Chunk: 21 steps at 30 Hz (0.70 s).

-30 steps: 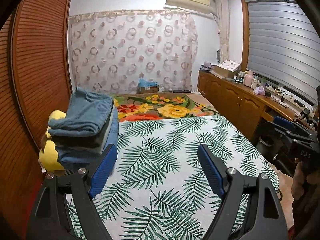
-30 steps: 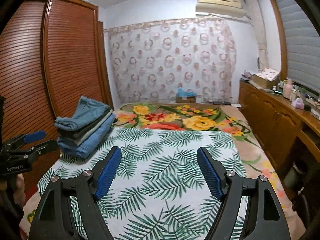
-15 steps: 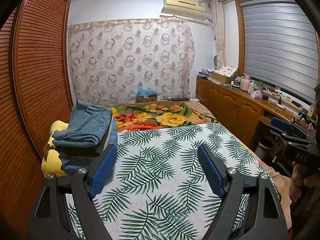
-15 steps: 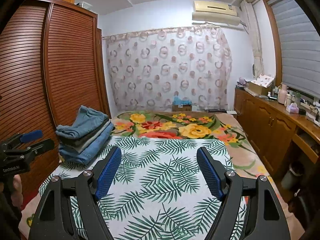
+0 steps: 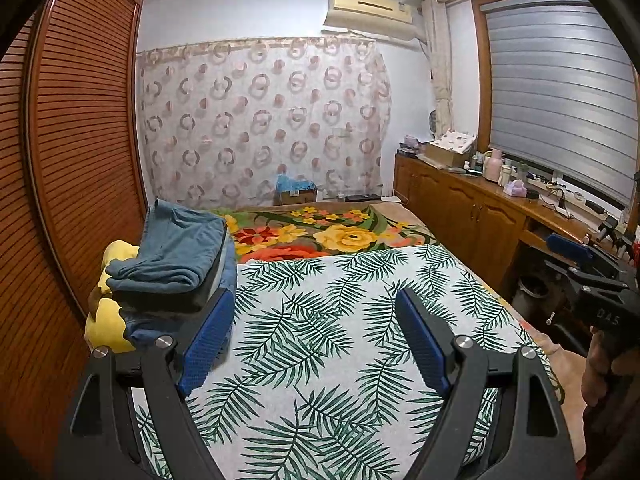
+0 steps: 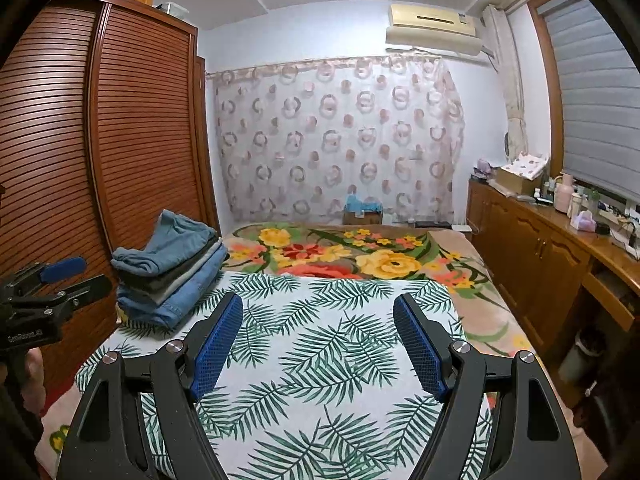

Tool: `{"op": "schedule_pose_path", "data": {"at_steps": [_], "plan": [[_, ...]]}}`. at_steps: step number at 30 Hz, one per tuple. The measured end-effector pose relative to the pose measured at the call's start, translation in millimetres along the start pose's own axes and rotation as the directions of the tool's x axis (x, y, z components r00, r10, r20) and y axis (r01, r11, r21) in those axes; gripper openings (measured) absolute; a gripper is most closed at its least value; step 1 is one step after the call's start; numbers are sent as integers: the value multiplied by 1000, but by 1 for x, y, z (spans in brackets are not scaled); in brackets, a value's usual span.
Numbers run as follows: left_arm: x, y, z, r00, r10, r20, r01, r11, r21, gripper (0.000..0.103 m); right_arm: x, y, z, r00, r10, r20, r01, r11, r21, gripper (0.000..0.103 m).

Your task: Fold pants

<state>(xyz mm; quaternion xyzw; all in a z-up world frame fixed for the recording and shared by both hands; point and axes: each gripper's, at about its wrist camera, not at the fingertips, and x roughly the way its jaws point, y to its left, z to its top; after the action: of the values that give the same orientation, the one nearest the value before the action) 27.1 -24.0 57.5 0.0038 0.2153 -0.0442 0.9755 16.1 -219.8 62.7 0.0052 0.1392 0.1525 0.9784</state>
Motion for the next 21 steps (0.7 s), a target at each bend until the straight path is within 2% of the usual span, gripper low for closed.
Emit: {"op": "schedule_pose_path", "data": {"at_steps": [21], "plan": [[0, 1, 0, 1000, 1, 2, -1, 1000, 0, 83, -2, 0, -3, 1000, 9, -1, -9, 1000, -2, 79]]}}
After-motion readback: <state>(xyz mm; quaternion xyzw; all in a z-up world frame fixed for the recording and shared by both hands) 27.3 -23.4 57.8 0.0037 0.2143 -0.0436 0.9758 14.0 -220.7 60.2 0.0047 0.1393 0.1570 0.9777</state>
